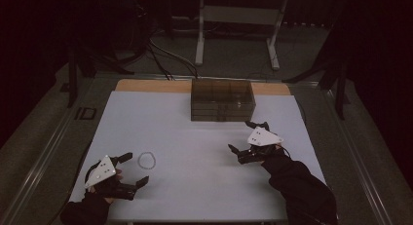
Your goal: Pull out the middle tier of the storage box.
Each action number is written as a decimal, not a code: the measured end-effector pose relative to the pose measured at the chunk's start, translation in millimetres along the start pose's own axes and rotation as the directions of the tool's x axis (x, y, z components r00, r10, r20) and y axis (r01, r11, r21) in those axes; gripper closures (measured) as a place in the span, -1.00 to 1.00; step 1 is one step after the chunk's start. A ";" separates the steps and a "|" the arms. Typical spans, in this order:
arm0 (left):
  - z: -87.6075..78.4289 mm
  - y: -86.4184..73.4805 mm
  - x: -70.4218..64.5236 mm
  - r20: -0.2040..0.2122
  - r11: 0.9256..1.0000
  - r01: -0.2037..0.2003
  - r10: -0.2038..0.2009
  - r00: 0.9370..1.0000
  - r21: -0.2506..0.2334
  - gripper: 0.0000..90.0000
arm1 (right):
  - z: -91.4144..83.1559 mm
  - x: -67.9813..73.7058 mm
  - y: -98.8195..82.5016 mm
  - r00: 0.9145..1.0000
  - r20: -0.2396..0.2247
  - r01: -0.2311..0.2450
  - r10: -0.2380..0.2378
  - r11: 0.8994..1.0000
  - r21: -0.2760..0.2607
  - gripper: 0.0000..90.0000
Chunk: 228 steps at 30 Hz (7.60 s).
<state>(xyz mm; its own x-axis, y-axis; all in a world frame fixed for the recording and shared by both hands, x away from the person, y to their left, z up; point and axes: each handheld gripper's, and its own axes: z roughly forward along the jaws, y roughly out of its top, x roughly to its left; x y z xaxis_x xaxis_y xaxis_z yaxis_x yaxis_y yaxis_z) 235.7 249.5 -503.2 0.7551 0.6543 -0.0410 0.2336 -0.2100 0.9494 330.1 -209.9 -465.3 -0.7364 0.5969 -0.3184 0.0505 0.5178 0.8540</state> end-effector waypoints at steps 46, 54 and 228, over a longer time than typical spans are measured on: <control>0.3 0.2 0.2 0.010 1.000 0.008 -0.008 1.000 -0.008 -0.98 | 49.9 -2.4 3.3 0.927 0.103 0.322 -0.361 0.905 0.279 -0.88; 0.1 0.1 0.3 0.013 1.000 0.011 -0.011 1.000 -0.008 -0.98 | 59.7 1.2 5.0 0.889 0.107 0.386 -0.446 0.854 0.350 -0.87; -0.1 -0.4 0.8 0.023 1.000 0.027 -0.027 0.999 -0.016 -0.98 | 103.6 30.9 4.3 0.608 0.114 0.661 -0.786 0.580 0.475 0.62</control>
<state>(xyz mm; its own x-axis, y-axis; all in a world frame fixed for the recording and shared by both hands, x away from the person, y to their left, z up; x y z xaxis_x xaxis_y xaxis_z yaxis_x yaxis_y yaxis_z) 236.1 250.2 -503.6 0.7623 0.6431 -0.0734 0.2440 -0.1804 0.9529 377.5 -125.8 -514.1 -0.4105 0.0256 -0.9115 -0.1373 0.9865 0.0895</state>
